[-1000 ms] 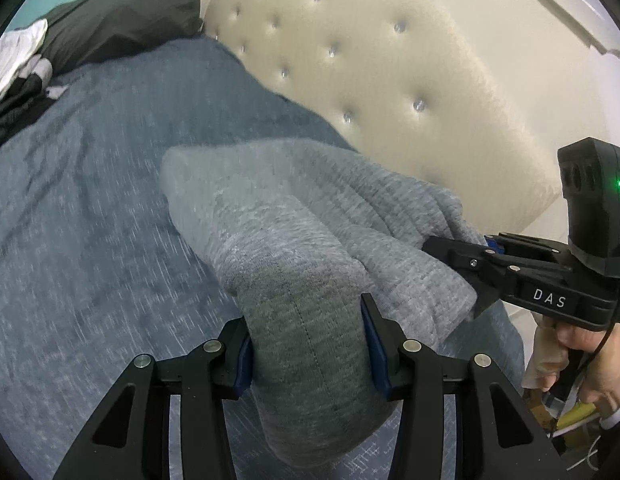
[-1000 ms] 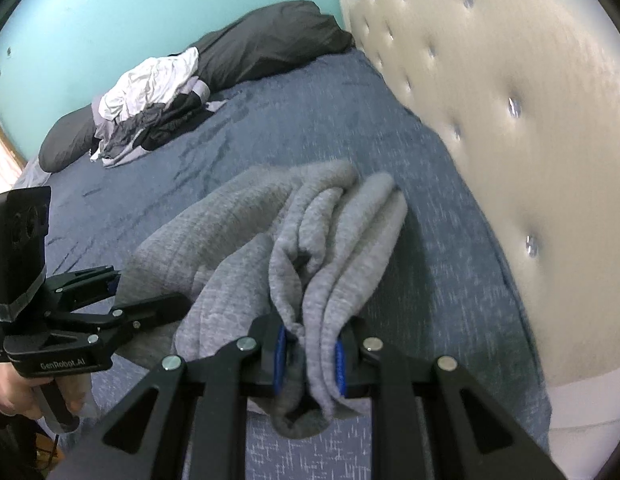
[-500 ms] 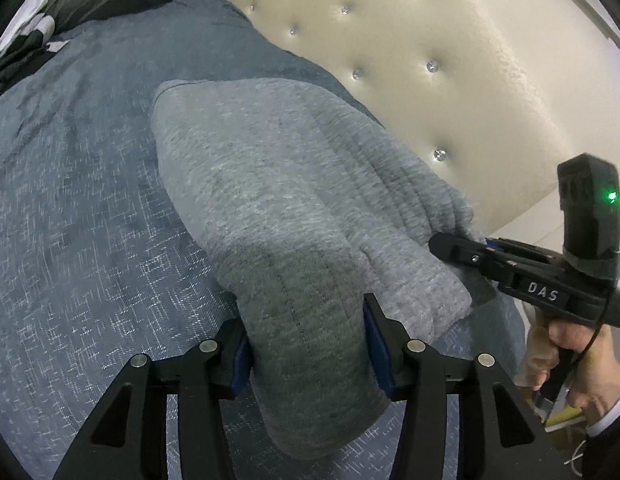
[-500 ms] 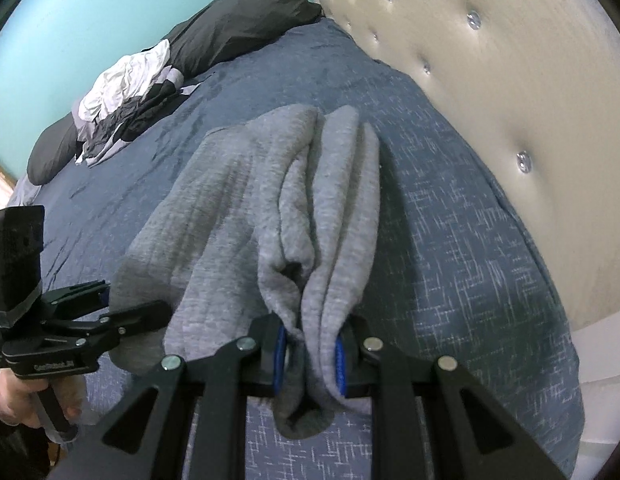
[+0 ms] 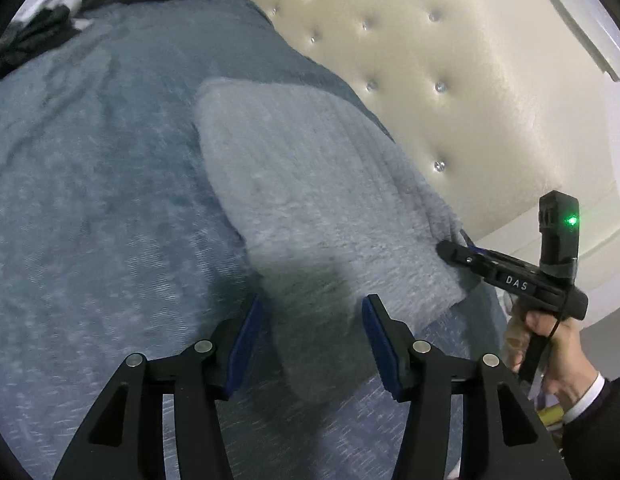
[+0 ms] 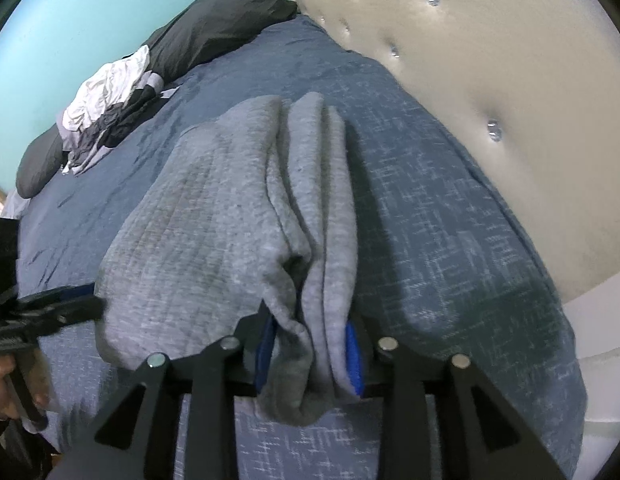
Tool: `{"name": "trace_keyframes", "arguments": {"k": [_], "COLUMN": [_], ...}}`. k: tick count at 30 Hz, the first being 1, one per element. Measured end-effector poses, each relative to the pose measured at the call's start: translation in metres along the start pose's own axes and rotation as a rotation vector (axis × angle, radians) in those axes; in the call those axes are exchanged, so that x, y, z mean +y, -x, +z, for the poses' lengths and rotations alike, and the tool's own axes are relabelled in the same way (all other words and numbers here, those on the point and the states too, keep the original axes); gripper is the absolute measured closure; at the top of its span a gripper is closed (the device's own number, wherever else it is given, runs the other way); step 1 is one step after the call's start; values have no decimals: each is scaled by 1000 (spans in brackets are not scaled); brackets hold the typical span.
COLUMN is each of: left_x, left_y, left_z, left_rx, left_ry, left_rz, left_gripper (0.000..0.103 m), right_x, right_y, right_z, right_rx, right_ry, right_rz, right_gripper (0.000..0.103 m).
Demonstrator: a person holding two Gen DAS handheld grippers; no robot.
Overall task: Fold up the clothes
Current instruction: 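Lift the sweatshirt with both tools and carry it toward the headboard, then lower the sweatshirt onto the bed by the headboard and open both tools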
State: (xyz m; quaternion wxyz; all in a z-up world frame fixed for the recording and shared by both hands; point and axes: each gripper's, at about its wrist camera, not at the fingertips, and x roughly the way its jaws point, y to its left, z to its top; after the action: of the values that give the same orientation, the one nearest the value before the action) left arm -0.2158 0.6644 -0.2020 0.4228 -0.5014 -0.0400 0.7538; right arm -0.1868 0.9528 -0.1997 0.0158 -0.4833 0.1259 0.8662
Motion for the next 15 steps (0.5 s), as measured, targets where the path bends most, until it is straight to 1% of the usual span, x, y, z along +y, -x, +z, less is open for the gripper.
{"name": "trace_keyframes", "arguments": {"k": [3, 6, 7, 9, 12, 14, 15], "left_x": [0, -3, -6, -14, -24, -25, -25], "left_y": [12, 15, 14, 12, 2, -2, -6], "left_z": [8, 18, 21, 25, 27, 26, 26], "left_rx": [-36, -62, -65, -67, -46, -37, -32], "left_ry": [-27, -49, -58, -81, -109, -112, -111], "left_rz": [19, 19, 14, 5, -5, -4, -2], "left_gripper": [47, 47, 47, 47, 47, 47, 47], "right_x": [-5, -2, -1, 1, 16, 29, 33], "right_y": [9, 21, 25, 34, 43, 44, 42], "right_z": [-4, -3, -2, 0, 8, 15, 18], "right_rx": [-22, -76, -95, -132, -200, -224, -224], "right_ry": [-23, -16, -7, -9, 31, 63, 74], "right_rz": [-22, -37, -53, -56, -25, -9, 17], "right_gripper": [73, 73, 73, 73, 73, 73, 73]}}
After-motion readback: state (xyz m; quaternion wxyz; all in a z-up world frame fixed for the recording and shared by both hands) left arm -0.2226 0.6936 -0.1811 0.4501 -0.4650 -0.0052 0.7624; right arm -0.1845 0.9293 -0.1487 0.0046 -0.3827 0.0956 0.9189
